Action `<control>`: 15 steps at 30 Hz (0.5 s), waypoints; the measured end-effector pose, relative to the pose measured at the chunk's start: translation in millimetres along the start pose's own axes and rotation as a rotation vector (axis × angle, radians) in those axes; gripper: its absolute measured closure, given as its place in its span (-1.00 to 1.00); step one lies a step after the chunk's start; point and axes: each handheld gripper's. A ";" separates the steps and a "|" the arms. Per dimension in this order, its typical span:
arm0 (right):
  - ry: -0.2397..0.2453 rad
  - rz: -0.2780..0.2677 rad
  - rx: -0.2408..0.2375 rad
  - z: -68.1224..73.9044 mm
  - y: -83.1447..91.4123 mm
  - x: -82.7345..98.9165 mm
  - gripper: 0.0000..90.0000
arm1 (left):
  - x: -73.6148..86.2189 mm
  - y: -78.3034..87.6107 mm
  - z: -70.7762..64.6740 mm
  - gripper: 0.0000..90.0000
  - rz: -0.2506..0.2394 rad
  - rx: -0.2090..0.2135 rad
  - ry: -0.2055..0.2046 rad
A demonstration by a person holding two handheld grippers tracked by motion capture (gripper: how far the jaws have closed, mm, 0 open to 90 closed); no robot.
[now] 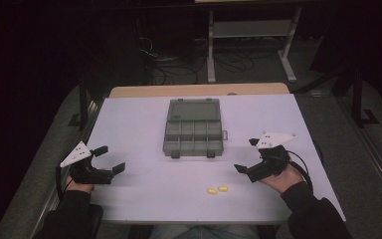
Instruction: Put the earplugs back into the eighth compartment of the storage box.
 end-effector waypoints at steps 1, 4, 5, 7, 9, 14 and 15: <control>0.000 0.000 0.000 0.0 0.0 0.0 -0.98 | 0.0 -0.1 0.1 -1.00 0.002 0.000 -0.001; 0.005 0.011 -0.014 1.9 -3.2 -0.6 -0.98 | 0.1 -0.3 0.0 -1.00 0.005 0.002 0.000; 0.007 0.015 -0.020 2.5 -4.3 -0.8 -0.98 | 0.0 -0.3 0.0 -1.00 0.005 0.002 -0.001; 0.015 0.034 -0.033 4.9 -7.7 -1.2 -0.98 | 0.1 -0.5 -0.1 -1.00 0.005 0.003 -0.001; 0.018 0.038 -0.037 5.7 -8.9 -1.3 -0.98 | 0.1 -0.6 -0.2 -1.00 0.005 0.004 0.001; 0.031 0.057 -0.057 9.7 -13.8 -2.3 -0.98 | 0.3 -1.0 -0.3 -1.00 0.010 0.006 -0.001; 0.035 0.061 -0.062 10.5 -14.8 -2.5 -0.98 | 0.3 -1.1 -0.3 -1.00 0.010 0.007 -0.001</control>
Point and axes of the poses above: each handheld gripper's, and its own axes: y roughly backward along the jaws, x roughly out of its underside, z roughly to its left, and after that the axes turned 10 degrees about y, right-handed
